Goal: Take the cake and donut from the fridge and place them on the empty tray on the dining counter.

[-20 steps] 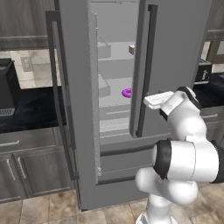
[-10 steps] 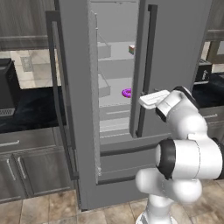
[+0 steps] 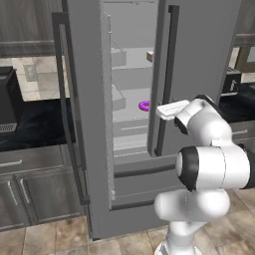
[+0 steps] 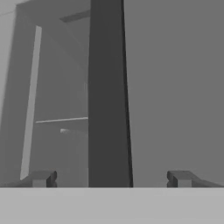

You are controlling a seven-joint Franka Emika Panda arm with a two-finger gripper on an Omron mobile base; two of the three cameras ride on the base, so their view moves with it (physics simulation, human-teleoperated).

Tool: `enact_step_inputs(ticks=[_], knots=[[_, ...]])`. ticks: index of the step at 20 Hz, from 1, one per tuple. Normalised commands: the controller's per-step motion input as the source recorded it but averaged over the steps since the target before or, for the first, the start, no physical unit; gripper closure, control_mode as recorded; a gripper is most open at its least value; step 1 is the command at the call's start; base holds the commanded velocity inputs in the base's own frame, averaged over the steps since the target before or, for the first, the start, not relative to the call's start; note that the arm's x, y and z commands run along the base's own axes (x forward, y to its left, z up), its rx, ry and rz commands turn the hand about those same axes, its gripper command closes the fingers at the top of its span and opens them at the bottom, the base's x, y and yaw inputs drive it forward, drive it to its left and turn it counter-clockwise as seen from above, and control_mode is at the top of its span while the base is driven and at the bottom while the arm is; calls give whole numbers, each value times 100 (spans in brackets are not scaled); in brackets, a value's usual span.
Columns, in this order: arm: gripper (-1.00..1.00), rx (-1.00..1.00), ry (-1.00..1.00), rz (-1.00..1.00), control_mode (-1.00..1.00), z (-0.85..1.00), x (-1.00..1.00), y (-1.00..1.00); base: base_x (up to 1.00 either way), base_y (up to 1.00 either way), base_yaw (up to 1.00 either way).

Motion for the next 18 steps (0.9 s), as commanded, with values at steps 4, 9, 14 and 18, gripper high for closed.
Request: enact_step_inputs(ticks=[4, 9, 14, 18], knots=[[-100, 3, 4, 0, -100, -1, 41, 0, 0, 0, 0], [100, 3, 5, 0, -100, -2, 42, 0, 0, 0, 0], [100, 3, 5, 0, -100, -1, 19, 0, 0, 0, 0], [100, 3, 14, 0, -100, 2, -31, -24, 0, 0, 0]])
